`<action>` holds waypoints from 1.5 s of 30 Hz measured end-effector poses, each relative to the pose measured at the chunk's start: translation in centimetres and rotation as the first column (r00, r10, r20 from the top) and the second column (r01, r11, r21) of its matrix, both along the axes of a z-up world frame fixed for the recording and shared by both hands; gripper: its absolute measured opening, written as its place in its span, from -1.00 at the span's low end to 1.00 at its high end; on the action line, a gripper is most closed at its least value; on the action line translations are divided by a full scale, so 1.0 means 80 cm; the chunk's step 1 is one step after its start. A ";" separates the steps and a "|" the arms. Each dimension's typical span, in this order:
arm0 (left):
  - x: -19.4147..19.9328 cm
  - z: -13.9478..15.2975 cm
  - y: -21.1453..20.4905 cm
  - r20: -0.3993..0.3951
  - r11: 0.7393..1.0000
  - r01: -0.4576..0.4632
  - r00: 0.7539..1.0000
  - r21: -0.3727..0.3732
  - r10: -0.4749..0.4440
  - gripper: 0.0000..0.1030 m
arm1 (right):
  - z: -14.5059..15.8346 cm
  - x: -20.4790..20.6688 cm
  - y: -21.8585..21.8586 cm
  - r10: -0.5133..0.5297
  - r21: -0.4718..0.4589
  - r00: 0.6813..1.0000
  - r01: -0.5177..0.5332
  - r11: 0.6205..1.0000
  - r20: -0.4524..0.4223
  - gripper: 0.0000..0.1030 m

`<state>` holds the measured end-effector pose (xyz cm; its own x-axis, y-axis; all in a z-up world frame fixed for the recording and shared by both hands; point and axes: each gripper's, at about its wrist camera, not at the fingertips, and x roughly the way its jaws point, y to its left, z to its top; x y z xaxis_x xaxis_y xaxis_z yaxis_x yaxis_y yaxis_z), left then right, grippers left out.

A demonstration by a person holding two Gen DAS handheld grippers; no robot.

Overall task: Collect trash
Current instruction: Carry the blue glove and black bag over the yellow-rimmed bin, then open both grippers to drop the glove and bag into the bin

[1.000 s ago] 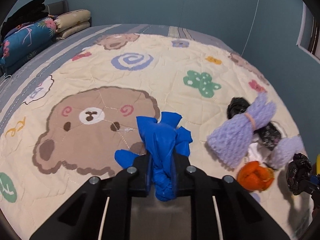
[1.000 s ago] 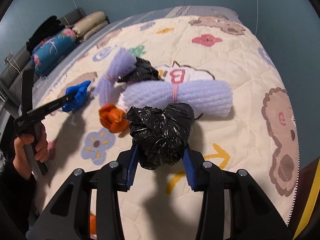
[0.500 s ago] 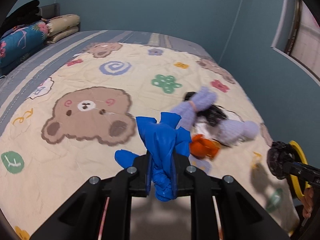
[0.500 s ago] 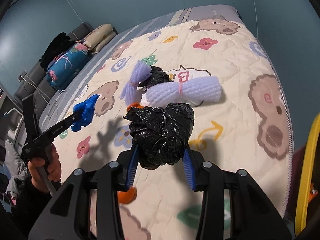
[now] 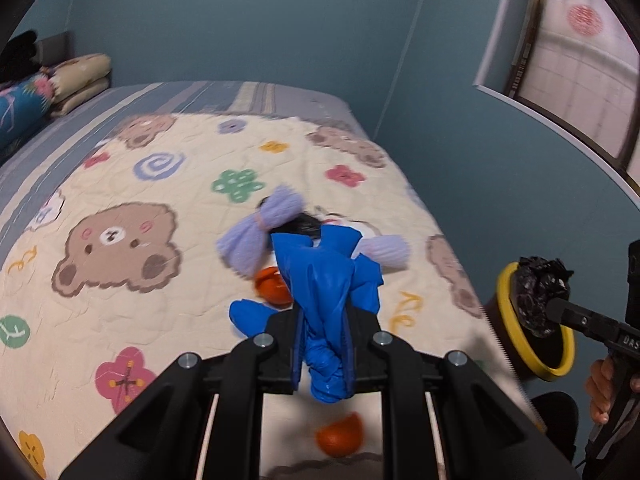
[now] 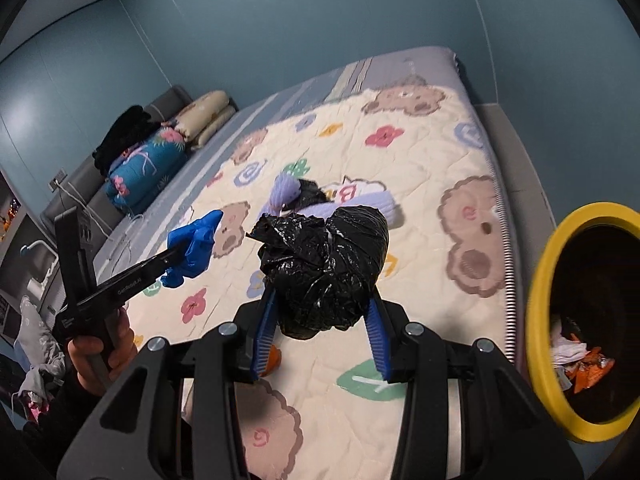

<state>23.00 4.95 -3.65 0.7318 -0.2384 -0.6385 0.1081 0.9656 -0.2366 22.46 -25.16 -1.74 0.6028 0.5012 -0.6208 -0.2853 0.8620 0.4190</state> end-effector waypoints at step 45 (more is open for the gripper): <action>0.016 0.049 -0.347 0.038 0.885 0.462 0.887 -0.061 -0.460 -0.72 | 0.052 -0.076 -0.302 -0.454 0.075 0.883 0.448 0.891 0.117 -0.25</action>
<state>24.29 -22.84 0.24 0.5429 -0.5932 -0.5944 0.5429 0.7879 -0.2905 16.40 -49.33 2.44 0.8428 0.1808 -0.5070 0.0769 0.8918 0.4458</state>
